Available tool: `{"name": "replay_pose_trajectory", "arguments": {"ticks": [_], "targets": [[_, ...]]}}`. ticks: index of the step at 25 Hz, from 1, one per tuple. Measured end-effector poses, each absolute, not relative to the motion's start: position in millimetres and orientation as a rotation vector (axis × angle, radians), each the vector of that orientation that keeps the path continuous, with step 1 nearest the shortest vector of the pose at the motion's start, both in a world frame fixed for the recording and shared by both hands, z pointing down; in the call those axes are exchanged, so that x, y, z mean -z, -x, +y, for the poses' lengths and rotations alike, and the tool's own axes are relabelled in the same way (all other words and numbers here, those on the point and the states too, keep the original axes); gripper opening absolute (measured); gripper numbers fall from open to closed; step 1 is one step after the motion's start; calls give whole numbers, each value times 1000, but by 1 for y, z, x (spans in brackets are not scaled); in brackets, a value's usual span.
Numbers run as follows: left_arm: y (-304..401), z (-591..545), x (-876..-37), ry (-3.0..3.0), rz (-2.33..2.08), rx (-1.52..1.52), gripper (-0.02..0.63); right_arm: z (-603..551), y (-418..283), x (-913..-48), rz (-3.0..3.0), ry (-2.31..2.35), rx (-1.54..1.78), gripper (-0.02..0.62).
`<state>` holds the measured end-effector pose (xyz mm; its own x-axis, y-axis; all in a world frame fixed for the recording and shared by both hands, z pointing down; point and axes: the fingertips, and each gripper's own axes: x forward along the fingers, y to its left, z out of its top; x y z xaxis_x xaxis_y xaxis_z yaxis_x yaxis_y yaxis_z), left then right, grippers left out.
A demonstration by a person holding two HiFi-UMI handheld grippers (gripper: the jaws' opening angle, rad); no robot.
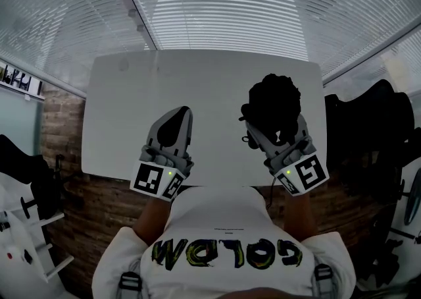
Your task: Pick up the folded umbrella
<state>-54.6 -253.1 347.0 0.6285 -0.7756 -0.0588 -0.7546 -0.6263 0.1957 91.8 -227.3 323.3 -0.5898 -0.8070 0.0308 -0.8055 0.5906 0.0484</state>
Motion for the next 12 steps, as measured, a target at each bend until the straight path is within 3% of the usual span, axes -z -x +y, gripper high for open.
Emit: {"name": "replay_pose_trajectory", "arguments": {"ticks": [12], "targets": [[54, -250, -342, -2709, -1268, 218, 9, -211, -100, -318, -2766, -1456, 65, 265]]}}
